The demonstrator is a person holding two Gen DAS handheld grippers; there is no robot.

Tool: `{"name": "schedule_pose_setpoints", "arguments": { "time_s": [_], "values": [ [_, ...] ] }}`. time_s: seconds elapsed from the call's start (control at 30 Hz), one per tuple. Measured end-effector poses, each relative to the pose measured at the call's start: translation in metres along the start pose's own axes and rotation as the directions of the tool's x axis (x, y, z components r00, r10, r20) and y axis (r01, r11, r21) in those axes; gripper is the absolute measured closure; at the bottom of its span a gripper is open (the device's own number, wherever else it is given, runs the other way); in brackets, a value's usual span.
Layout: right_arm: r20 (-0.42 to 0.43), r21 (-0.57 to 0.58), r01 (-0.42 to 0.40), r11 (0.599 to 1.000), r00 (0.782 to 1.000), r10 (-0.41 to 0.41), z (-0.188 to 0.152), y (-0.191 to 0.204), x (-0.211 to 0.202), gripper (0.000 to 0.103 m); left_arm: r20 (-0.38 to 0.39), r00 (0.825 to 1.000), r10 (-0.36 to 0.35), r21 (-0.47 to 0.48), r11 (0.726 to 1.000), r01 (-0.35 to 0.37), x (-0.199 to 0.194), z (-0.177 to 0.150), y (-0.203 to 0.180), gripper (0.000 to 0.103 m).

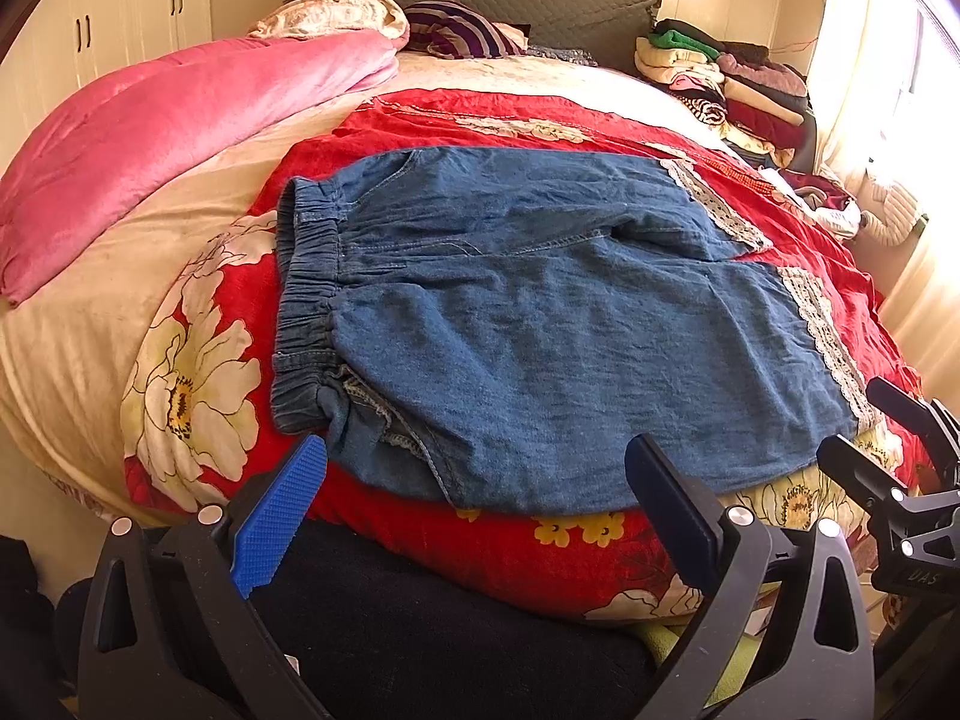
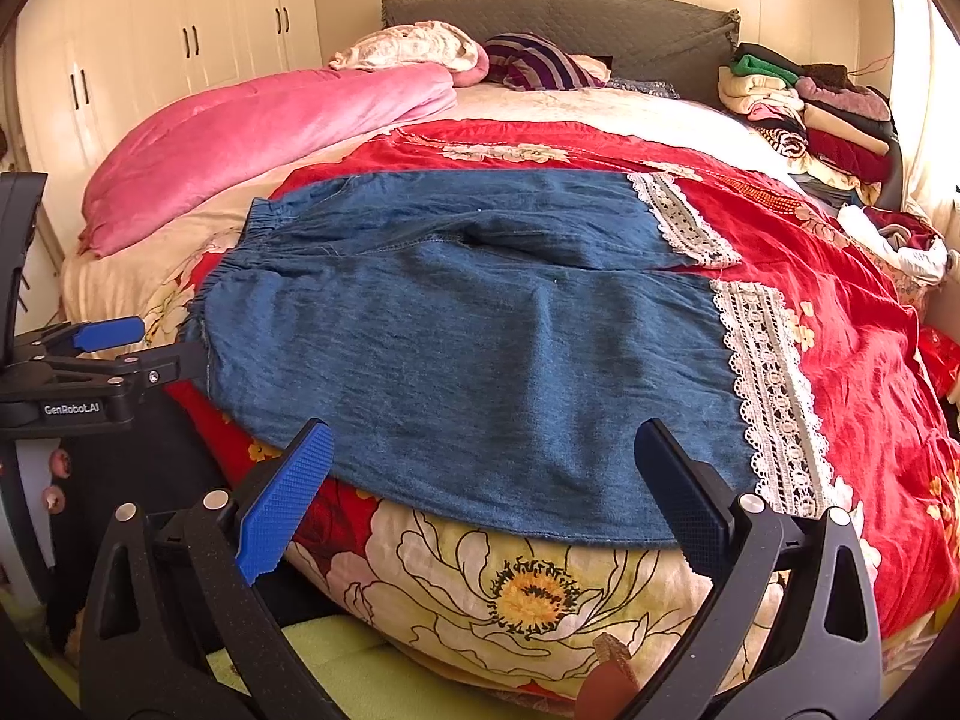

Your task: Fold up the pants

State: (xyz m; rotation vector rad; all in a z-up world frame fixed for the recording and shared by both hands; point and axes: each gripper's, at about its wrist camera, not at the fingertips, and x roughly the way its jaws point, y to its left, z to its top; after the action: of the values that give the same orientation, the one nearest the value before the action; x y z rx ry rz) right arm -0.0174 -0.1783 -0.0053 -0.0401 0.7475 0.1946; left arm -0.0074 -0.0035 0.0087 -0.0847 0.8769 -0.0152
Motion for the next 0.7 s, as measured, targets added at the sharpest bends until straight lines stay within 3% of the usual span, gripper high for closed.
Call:
{"name": "schedule_pose_setpoints", "arguments": {
  "time_s": [0.37,0.7],
  "values": [
    [0.008,0.003,-0.012,1.000,1.000,0.012,0.007,0.002,0.006,0.008,-0.007,1.000,0.004,-0.006,1.000,-0.004,0.004,0.000,0.003,0.004],
    [0.019,-0.050,-0.041,0.998,0.999,0.042,0.044,0.012,0.031,0.008,-0.012,1.000,0.023,-0.040,0.999,-0.023,0.018,0.016,0.026,0.004]
  ]
}}
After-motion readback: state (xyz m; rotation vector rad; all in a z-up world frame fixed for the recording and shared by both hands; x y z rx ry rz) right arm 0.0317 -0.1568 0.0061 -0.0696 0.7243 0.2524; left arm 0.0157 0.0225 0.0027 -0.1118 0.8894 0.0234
